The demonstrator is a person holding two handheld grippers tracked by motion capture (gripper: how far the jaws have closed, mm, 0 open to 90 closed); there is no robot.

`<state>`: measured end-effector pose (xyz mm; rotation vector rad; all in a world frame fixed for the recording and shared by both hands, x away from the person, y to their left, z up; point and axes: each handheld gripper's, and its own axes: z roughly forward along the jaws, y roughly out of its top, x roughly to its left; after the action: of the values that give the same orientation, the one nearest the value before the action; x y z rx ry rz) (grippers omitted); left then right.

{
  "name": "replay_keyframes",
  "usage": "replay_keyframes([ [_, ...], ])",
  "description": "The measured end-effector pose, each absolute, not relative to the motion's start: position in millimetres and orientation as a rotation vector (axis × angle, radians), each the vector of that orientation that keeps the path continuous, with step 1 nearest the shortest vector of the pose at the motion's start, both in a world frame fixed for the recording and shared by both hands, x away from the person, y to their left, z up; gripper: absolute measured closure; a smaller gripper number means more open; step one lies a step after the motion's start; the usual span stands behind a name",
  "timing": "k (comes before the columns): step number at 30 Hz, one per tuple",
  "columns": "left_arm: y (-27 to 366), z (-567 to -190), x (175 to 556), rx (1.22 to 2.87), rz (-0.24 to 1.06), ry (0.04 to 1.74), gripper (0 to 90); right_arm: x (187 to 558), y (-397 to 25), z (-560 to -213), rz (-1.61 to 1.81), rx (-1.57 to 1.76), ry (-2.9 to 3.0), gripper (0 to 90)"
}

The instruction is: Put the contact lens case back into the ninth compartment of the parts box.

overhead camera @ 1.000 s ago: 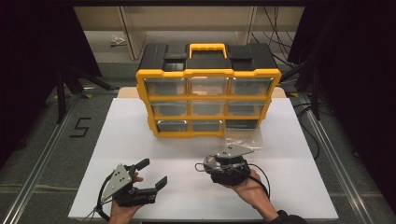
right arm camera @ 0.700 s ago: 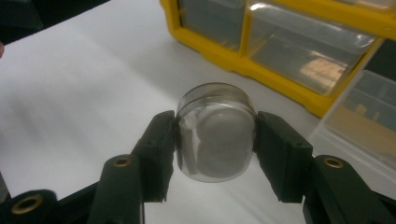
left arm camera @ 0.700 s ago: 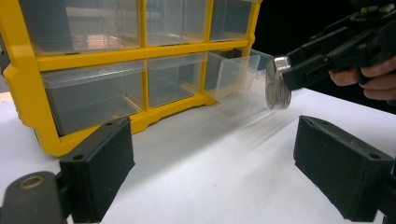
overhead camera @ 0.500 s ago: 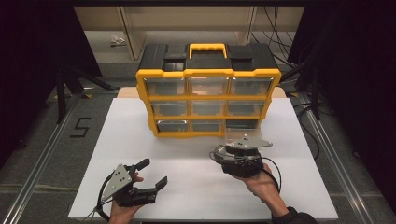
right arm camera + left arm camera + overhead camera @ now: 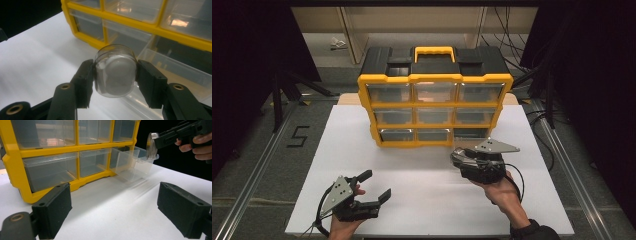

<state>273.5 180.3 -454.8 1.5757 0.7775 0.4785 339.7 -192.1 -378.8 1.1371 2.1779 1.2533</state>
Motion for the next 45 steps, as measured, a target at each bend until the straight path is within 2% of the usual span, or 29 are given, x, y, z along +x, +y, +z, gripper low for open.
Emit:
replay_keyframes([
  [19,179.6,-455.3,273.4,1.575,0.479,0.774,11.8,350.6,-216.7,-370.8,1.278,1.193,2.084,49.7],
  [45,179.4,-455.5,273.3,1.579,0.481,0.774,11.8,368.5,-230.9,-378.9,1.273,1.259,2.024,49.7],
])
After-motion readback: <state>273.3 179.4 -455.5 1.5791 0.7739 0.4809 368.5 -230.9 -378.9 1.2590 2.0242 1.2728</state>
